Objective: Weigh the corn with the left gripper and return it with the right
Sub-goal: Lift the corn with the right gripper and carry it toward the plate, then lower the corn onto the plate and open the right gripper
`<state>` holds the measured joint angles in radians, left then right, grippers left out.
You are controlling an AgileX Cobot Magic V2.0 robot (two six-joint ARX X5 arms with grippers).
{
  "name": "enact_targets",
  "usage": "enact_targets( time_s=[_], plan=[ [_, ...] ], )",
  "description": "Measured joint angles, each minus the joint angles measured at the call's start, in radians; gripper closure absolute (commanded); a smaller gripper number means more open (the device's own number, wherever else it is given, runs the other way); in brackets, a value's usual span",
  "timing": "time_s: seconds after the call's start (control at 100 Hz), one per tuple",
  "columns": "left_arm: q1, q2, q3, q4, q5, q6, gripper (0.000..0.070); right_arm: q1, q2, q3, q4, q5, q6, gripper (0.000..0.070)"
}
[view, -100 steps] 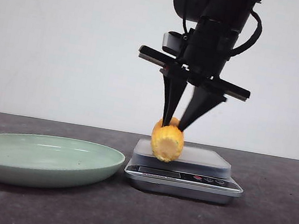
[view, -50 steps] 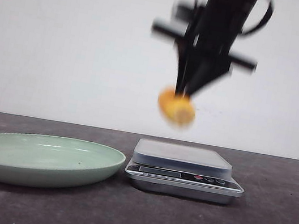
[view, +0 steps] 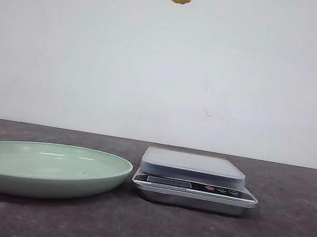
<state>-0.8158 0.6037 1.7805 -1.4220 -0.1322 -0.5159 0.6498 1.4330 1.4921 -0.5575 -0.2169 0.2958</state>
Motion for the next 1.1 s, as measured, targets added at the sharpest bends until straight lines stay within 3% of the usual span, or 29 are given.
enact_targets(
  time_s=[0.23, 0.43, 0.74, 0.91, 1.1],
  plan=[
    [0.000, 0.000, 0.000, 0.000, -0.001, 0.000, 0.0689, 0.079, 0.134, 0.000, 0.002, -0.058, 0.025, 0.0699],
    [0.000, 0.000, 0.000, 0.000, -0.001, 0.000, 0.0689, 0.124, 0.314, 0.000, 0.010, -0.172, 0.079, 0.0699],
    [0.000, 0.000, 0.000, 0.000, -0.001, 0.000, 0.0689, 0.135, 0.529, -0.003, -0.004, -0.198, 0.172, 0.0698],
    [0.000, 0.000, 0.000, 0.000, -0.001, 0.000, 0.0689, 0.136, 0.528, -0.004, 0.023, -0.196, 0.185, 0.0522],
    [0.000, 0.000, 0.000, 0.000, -0.001, 0.005, 0.0688, 0.119, 0.496, -0.004, 0.023, -0.195, 0.177, 0.0519]
  ],
)
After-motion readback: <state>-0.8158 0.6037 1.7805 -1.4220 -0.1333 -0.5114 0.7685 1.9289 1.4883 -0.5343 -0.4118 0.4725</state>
